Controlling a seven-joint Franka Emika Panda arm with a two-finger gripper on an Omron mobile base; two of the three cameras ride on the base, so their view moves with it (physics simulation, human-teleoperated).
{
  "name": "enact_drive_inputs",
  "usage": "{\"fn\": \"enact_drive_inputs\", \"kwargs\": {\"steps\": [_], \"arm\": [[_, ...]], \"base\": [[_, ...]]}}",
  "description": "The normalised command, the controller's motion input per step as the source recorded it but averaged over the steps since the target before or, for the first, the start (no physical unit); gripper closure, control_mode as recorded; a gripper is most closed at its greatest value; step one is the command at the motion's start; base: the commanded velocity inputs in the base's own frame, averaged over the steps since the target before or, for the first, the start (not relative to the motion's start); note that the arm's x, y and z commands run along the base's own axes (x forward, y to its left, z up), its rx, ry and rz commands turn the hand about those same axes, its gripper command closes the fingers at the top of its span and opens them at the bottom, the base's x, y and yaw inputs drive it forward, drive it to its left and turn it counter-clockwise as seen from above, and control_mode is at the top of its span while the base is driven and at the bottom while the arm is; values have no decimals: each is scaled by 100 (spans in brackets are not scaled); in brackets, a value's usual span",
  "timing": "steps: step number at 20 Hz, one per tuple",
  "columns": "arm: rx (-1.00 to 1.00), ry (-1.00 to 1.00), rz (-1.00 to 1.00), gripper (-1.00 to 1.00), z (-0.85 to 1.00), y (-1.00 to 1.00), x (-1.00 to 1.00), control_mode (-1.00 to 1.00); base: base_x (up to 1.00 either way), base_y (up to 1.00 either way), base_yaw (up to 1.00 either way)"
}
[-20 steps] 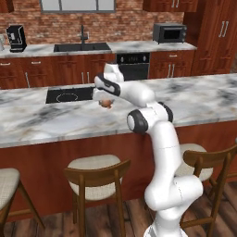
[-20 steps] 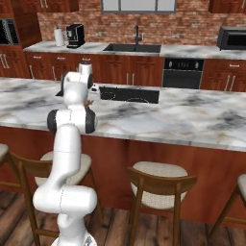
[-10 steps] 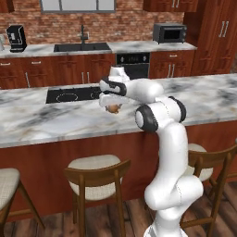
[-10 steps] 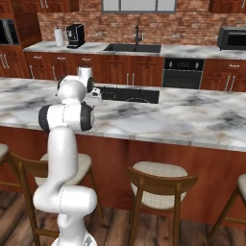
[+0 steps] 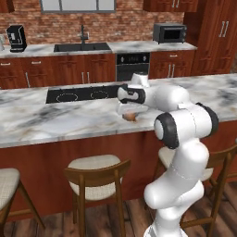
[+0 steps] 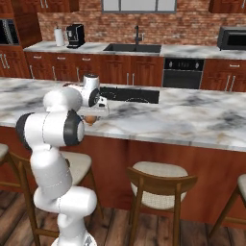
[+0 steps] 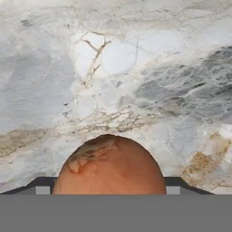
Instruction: Place the liquor on the top shelf of the fridge to keep it out of children's reach, and place the onion and apple on lower shelves for easy access.
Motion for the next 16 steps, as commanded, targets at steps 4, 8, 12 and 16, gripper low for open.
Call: {"fn": "enact_drive_inputs", "kwargs": {"steps": [4, 8, 12, 16], "arm": [[3, -3, 0, 100, 72, -42, -100, -100], [0, 0, 0, 100, 100, -27, -94, -100], [0, -5, 0, 100, 100, -15, -88, -100], [0, -10, 0, 100, 90, -6, -94, -100]], "base": [[0, 0, 0], [0, 0, 0], [0, 0, 0], [0, 0, 0]]}}
